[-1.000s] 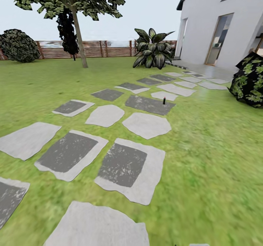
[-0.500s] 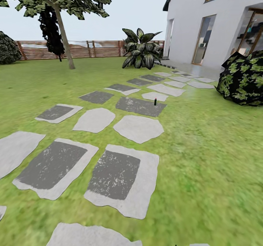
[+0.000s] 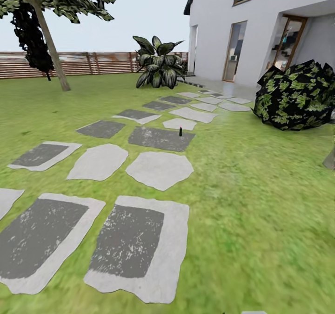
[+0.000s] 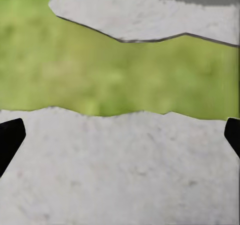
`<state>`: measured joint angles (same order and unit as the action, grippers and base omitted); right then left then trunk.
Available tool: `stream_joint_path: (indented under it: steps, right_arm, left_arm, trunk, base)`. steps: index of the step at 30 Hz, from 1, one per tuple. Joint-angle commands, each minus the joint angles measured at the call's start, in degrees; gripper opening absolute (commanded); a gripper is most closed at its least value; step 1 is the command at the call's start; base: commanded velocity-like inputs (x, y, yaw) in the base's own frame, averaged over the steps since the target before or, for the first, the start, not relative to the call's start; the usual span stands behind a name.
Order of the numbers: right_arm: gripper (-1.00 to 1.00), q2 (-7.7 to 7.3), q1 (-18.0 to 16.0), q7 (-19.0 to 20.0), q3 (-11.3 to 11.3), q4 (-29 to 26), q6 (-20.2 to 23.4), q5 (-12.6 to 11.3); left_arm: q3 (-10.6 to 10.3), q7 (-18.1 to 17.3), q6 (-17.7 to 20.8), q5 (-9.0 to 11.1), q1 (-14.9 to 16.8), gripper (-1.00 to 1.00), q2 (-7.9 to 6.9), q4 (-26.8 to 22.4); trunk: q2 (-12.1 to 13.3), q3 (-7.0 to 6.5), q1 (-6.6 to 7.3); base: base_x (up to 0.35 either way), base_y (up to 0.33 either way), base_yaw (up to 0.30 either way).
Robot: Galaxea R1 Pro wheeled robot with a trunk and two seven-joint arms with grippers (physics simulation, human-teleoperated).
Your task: In the garden, pick up the pesticide atomizer on the floor and spray pesticide onto both trees until each tree trunk is fully covered.
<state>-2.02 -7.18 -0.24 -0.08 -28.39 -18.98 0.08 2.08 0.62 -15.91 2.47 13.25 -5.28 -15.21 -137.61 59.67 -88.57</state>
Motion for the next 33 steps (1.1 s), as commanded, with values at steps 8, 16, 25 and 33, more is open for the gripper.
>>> stream_joint_path:
  steps: [8, 16, 25, 33]
  right_arm:
    - [1.00, 0.00, 0.0, 0.0, 0.0, 0.0, -0.4, 0.1]
    - [1.00, 0.00, 0.0, 0.0, 0.0, 0.0, -0.4, 0.1]
    - [1.00, 0.00, 0.0, 0.0, 0.0, 0.1, -0.4, 0.1]
    - [1.00, 0.00, 0.0, 0.0, 0.0, 0.1, -0.4, 0.1]
  left_arm:
    - [0.0, 0.0, -0.2, 0.2, 0.0, 1.00, 0.00, 0.1]
    - [-0.1, 0.0, -0.2, 0.2, 0.0, 1.00, 0.00, 0.1]
    - [-0.1, 0.0, -0.2, 0.2, 0.0, 1.00, 0.05, 0.1]
    - [-0.1, 0.0, -0.2, 0.2, 0.0, 1.00, 0.09, 0.1]
  trunk:
    - [0.0, 0.05, -0.02]
    - [0.0, 0.05, -0.02]
    - [0.0, 0.05, -0.02]
    - [0.0, 0.05, -0.02]
  base:
    - [0.337, 0.000, -0.018]
    - [0.338, 0.000, 0.000]
    - [0.338, 0.000, 0.000]
    - [0.338, 0.000, 0.000]
